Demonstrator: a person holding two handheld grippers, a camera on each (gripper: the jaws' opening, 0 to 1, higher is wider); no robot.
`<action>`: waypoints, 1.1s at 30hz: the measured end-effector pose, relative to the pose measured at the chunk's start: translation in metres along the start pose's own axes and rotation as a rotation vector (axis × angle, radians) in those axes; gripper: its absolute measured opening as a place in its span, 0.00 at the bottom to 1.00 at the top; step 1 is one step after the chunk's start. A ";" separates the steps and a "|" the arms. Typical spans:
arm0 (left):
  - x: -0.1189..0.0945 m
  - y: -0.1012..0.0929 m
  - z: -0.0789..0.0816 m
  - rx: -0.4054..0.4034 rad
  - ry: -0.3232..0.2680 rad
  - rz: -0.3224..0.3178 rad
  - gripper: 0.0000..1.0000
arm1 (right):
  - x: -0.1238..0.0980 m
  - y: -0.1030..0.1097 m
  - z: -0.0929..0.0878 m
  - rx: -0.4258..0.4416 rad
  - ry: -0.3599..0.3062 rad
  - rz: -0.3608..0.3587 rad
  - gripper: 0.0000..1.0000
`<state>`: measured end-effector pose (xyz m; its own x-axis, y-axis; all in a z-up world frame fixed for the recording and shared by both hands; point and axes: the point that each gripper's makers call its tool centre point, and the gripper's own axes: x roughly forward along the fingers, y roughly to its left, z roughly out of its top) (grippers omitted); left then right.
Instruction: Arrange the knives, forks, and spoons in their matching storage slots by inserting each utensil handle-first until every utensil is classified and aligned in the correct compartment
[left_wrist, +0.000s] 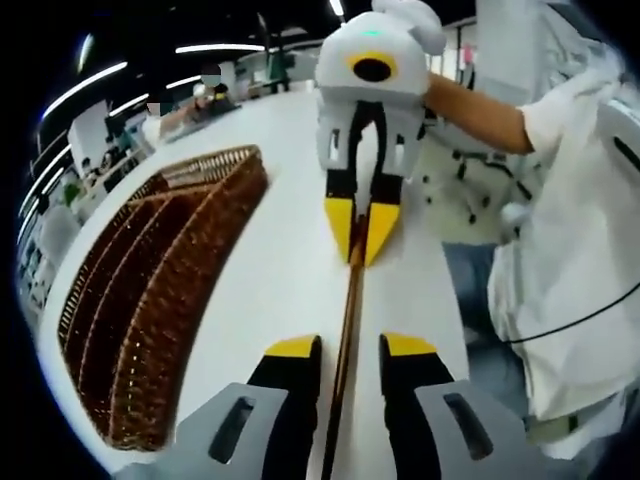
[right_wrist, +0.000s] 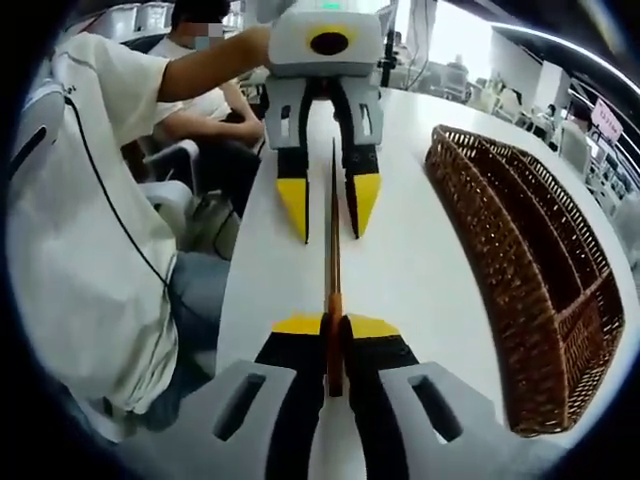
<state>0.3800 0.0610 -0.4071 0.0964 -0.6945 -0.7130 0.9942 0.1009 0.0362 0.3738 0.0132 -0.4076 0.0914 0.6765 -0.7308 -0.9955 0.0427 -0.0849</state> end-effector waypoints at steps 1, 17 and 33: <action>0.001 -0.001 0.001 0.005 -0.001 -0.006 0.18 | 0.000 0.000 0.000 -0.005 0.000 -0.003 0.05; -0.002 -0.004 0.014 -0.030 -0.060 -0.045 0.04 | -0.002 0.000 0.001 0.024 -0.032 0.003 0.07; -0.004 -0.006 0.018 -0.013 -0.057 -0.045 0.04 | 0.000 0.003 0.003 -0.060 -0.002 -0.006 0.05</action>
<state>0.3745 0.0504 -0.3918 0.0545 -0.7380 -0.6726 0.9970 0.0775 -0.0042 0.3712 0.0156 -0.4056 0.0974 0.6779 -0.7287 -0.9915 0.0025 -0.1301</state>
